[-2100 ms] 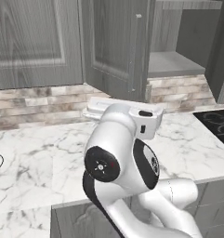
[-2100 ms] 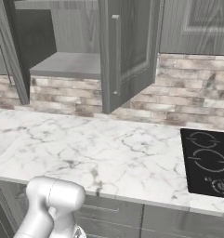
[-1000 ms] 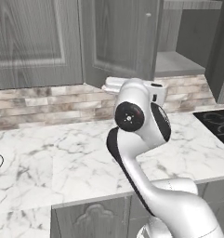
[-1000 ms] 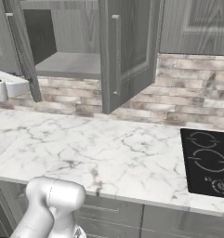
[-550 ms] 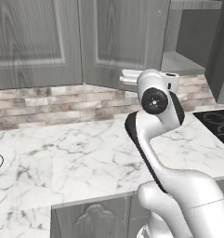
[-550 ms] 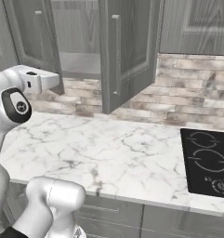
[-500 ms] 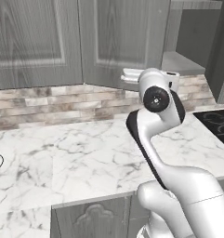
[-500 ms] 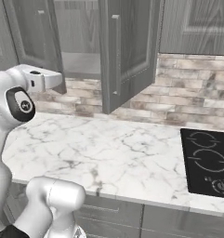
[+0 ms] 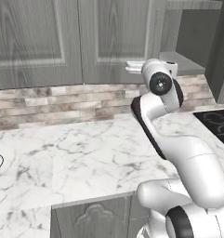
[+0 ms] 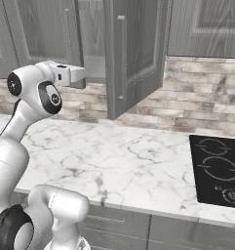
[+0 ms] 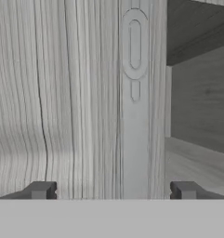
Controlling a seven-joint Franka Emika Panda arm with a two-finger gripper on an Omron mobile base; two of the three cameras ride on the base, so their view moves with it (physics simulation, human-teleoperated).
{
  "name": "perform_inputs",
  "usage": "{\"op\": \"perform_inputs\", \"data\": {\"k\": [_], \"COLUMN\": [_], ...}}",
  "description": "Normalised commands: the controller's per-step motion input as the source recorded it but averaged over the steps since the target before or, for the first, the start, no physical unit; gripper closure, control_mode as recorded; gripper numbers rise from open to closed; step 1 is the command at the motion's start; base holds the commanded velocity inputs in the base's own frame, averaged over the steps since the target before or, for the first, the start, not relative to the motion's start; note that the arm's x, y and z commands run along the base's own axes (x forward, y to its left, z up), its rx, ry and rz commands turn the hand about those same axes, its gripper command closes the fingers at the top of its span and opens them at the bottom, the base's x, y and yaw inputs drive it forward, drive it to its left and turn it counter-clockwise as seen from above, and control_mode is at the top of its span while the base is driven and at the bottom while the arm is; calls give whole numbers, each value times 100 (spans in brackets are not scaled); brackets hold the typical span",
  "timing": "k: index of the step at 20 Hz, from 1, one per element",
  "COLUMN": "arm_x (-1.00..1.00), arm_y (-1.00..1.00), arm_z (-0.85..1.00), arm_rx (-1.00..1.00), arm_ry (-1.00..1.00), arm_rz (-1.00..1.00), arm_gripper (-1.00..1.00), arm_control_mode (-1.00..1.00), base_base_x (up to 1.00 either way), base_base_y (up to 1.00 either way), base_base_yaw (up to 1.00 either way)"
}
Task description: Close all open cabinet doors.
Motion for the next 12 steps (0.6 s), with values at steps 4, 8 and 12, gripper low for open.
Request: {"op": "perform_inputs", "data": {"k": [4, 8, 12], "arm_x": [57, 55, 20], "arm_y": [0, 0, 0], "arm_z": [0, 0, 0], "arm_rx": [0, 0, 0], "arm_ry": [0, 0, 0], "arm_rz": [0, 0, 0], "arm_gripper": [-100, -100, -100], "arm_control_mode": [-100, -100, -100], "base_base_x": [0, 0, 0], "base_base_y": [0, 0, 0], "base_base_yaw": [0, 0, 0]}}
